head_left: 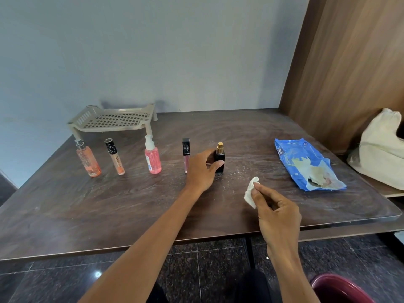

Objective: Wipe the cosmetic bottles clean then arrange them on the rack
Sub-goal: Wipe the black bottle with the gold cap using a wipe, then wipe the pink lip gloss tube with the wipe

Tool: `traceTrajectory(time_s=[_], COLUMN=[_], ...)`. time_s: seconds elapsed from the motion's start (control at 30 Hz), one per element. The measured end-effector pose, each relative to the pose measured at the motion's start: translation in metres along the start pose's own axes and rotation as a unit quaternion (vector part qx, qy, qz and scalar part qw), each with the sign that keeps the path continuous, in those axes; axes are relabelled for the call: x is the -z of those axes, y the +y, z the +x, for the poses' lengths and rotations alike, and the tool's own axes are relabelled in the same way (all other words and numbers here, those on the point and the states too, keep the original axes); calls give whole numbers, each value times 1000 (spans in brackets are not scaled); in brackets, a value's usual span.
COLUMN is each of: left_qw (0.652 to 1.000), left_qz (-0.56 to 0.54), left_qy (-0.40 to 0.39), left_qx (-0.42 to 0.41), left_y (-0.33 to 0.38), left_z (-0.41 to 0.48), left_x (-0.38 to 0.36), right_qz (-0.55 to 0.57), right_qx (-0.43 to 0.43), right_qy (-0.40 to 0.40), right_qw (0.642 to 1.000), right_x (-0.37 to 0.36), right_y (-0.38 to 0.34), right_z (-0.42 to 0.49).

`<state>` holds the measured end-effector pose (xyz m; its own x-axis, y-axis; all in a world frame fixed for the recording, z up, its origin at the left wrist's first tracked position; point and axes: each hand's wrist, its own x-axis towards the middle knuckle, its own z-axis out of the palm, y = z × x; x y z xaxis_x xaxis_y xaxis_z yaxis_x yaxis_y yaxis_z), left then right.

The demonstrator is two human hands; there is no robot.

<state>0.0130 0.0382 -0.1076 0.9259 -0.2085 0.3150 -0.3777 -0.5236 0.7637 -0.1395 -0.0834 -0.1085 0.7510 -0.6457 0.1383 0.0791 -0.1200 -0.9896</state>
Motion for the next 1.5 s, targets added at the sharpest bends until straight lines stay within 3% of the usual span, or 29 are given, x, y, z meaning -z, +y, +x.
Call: traceTrajectory(time_s=[0.57,0.77,0.83,1.03,1.2,1.5], left_qw=[996,982,975,972,976,977], left_qz=[-77,-12,52,188,197,203], left_qy=[19,183,194,106,43,16], left_qx=[43,-55,-90,-90,-82,-63], left_y=[12,12,7,0,3,9], left_z=[-47,-56,-40,1,14,20], left_x=[18,57,71,98,99,100], right_qz=[1,2,5,17,8,-1], right_qx=[9,11,11,11,12,15], right_qy=[-7,-17,-21,-25,-29,-30], right_qw=[1000,1000,1000,999,999,999], right_x=[-7,-9,-10,-13,-13,-13], right_y=[0,-1,-1,0,1,3], right_z=[-5,-7,-8,-11,-10,-12])
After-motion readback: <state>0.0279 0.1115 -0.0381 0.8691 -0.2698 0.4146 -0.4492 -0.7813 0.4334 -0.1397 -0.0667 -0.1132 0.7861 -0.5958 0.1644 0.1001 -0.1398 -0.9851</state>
